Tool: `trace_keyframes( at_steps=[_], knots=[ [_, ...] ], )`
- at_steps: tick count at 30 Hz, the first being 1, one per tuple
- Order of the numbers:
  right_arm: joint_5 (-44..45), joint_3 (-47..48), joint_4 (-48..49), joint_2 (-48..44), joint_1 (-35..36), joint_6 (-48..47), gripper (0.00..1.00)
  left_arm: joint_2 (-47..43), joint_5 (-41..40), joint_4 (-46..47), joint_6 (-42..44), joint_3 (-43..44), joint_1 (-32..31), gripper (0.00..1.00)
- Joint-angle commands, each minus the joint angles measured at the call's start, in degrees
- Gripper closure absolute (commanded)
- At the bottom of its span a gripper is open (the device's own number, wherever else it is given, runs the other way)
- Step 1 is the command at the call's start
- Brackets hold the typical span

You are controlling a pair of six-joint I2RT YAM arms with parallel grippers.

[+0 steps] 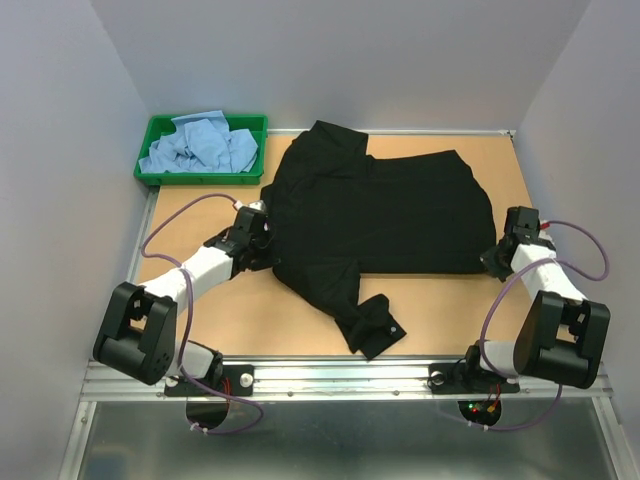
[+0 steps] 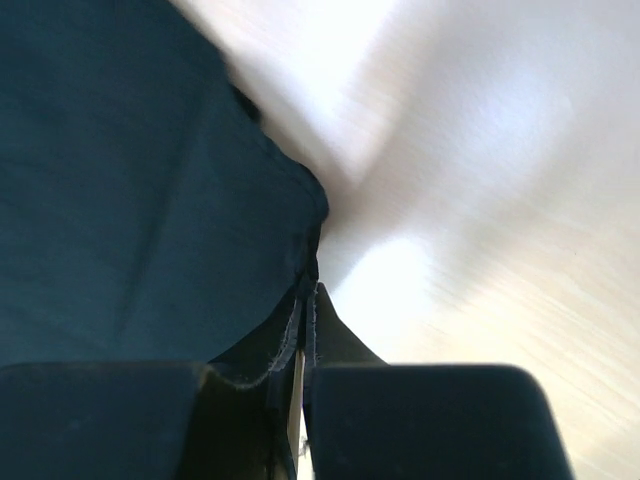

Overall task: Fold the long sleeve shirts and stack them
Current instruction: Fold the shirt

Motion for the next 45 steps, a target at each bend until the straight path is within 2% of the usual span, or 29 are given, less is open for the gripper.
trace_keyframes(
  at_steps=[1,12,17,26,33,35,36,38,39,42,44,45],
  knots=[
    [3.92,8.17,0.46,-1.16,-0.18,-2.49,0.99,-2.22,-3.67,-3.26,3.39,5.01,1.44,1.0],
    [0.41,20.83,0.46,8.77,-0.18,-3.2,0.99,3.22,-2.0,-4.5,6.12,11.34,4.08,1.0],
    [-1.87,25.4,0.81,15.09,-0.1,-4.87,0.98,5.96,1.33,-3.36,5.59,12.92,4.17,1.0],
    [-1.88,29.54,0.99,20.9,0.52,-7.5,0.94,8.42,2.13,-3.09,4.97,12.84,4.17,1.0],
    [-2.23,32.35,1.25,25.38,1.4,-9.09,0.89,10.62,2.39,-0.9,4.27,12.58,4.26,0.96],
    [-2.06,33.23,1.34,27.14,1.4,-9.17,0.88,11.76,2.39,-0.19,4.09,13.01,4.26,0.9],
    [-1.8,33.58,1.43,27.58,1.4,-9.09,0.86,12.72,2.48,0.07,4.09,13.28,4.26,0.84],
    [-1.79,34.63,1.6,28.99,1.4,-9.43,0.8,13.34,2.74,0.16,3.92,14.24,4.26,0.78],
    [-1.88,35.07,1.6,29.34,1.4,-10.13,0.75,13.69,2.66,0.16,3.92,14.51,4.26,0.68],
    [-1.97,36.65,1.69,30.05,1.4,-11.37,0.63,13.17,1.96,0.07,3.66,15.99,4.26,0.54],
    [-2.67,37.45,1.69,29.87,1.49,-12.16,0.56,12.73,1.52,0.16,3.57,16.61,4.35,0.49],
    [-3.11,38.06,1.69,29.18,1.66,-12.95,0.48,12.03,1.08,0.25,3.57,17.31,4.35,0.41]
  ],
)
